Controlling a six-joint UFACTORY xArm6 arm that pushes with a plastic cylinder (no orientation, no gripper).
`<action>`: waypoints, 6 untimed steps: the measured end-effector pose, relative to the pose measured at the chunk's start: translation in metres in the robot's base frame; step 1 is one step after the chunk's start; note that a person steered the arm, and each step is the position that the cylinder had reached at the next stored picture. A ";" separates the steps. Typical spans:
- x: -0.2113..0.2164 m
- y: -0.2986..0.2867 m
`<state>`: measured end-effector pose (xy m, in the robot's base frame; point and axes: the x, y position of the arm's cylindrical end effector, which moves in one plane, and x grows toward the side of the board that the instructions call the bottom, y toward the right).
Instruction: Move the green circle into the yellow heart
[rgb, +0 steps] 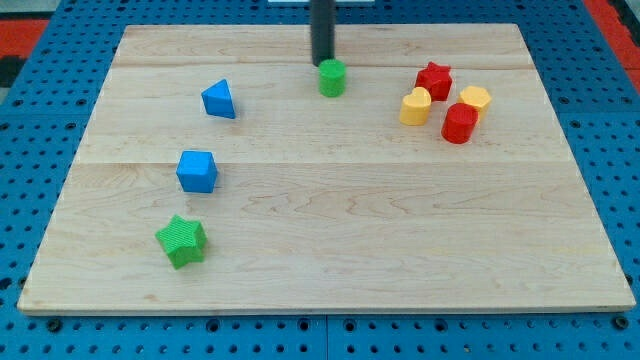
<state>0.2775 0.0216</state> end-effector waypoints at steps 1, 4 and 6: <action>0.025 -0.011; 0.055 -0.030; 0.058 0.052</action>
